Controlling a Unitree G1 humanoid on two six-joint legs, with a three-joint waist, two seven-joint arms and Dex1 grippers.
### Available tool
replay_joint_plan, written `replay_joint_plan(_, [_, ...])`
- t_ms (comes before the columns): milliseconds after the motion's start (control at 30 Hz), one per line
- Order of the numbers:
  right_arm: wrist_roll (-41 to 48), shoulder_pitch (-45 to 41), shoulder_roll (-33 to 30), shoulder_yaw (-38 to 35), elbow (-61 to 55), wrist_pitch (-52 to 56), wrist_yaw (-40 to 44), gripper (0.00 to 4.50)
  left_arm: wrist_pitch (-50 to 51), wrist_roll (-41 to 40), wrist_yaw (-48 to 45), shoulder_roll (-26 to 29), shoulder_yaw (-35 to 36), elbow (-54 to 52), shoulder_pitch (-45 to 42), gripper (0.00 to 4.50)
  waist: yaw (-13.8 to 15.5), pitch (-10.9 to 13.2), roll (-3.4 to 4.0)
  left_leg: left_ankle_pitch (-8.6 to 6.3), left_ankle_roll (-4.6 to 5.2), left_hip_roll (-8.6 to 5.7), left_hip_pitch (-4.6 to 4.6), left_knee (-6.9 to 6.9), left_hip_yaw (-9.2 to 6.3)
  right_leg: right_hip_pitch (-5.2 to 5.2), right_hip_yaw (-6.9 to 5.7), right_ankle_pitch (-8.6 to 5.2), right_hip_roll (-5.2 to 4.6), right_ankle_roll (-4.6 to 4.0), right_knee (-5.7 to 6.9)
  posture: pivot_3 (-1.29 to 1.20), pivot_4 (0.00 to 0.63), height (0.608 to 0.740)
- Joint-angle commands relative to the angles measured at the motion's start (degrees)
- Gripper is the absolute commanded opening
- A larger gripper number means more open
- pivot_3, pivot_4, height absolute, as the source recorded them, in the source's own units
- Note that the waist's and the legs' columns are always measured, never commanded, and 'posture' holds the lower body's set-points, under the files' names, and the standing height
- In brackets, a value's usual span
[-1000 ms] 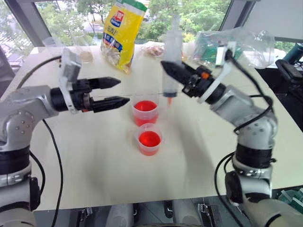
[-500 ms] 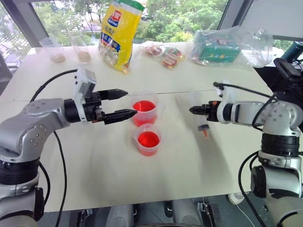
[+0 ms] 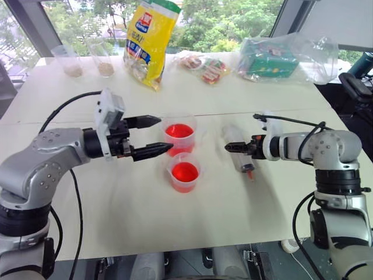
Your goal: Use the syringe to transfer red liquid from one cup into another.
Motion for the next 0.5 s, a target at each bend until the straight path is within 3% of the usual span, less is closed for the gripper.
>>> replay_joint_plan(33, [0.4,0.2,-5.6,0.6,-8.5,-1.2,5.7,4.46,-0.4,-1.3,-0.4,0.8,0.5,-1.8,-0.2,4.5,0.0,0.0,0.0,0.0,0.01,0.0,-0.01,-0.01,-0.01,0.0,0.0,-0.02,0.0,-0.02,-0.01,0.0,0.15,0.74])
replay_joint_plan(233, [8.2,2.3,-15.9,-6.7,-21.0,-0.6,17.7,4.46,-0.1,-1.8,-0.8,2.6,1.7,-2.6,1.2,4.5,-0.1,0.0,0.0,-0.06,0.08,0.01,-0.02,-0.03,0.0,-0.01,-0.02,0.01,0.01,0.05,-0.07,0.0,0.15,0.74])
replay_joint_plan(500, [19.7,8.0,-18.9,-19.0,-31.8,-3.6,25.5,4.46,1.7,-5.3,1.3,3.2,3.7,-3.3,1.8,4.5,0.0,0.0,0.0,-0.06,0.08,0.02,-0.01,0.0,0.0,0.02,-0.01,-0.07,-0.01,-0.1,-0.09,0.0,0.15,0.74])
